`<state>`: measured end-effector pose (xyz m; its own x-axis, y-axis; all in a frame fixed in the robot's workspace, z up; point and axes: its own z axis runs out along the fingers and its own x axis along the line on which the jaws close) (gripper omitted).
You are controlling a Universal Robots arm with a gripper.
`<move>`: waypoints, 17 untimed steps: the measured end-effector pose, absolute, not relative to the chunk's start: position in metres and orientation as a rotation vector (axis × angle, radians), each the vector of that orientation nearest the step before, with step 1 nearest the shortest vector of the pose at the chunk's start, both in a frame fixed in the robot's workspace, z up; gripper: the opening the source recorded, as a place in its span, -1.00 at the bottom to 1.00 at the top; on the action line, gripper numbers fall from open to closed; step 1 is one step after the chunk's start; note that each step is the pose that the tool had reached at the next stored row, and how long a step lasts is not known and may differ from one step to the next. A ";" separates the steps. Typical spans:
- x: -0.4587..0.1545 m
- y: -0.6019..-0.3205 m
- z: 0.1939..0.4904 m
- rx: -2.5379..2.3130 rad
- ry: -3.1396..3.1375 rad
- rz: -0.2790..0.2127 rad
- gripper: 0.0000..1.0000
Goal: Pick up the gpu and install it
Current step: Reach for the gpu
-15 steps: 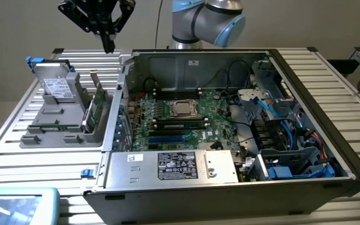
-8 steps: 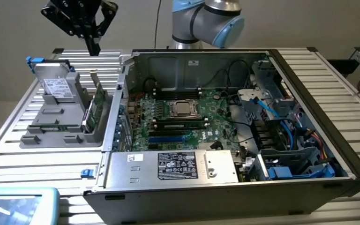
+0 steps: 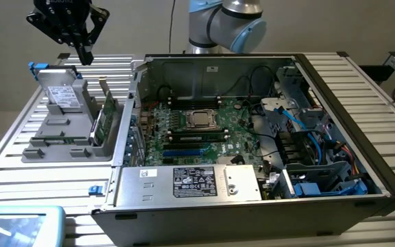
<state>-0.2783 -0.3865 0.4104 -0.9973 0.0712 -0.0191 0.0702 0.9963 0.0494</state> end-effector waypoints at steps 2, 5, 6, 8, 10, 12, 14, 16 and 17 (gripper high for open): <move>-0.284 -0.385 0.407 0.110 3.118 0.076 -0.76; -0.289 -0.382 0.401 0.111 3.118 0.076 -0.76; -0.291 -0.381 0.400 0.111 3.118 0.076 -0.76; -0.293 -0.379 0.396 0.110 3.118 0.076 -0.76; -0.296 -0.377 0.392 0.110 3.118 0.076 -0.76; -0.298 -0.375 0.389 0.110 3.118 0.076 -0.76; -0.302 -0.374 0.385 0.110 3.118 0.076 -0.76; -0.306 -0.373 0.381 0.110 3.118 0.076 -0.76; -0.308 -0.372 0.380 0.111 3.118 0.076 -0.76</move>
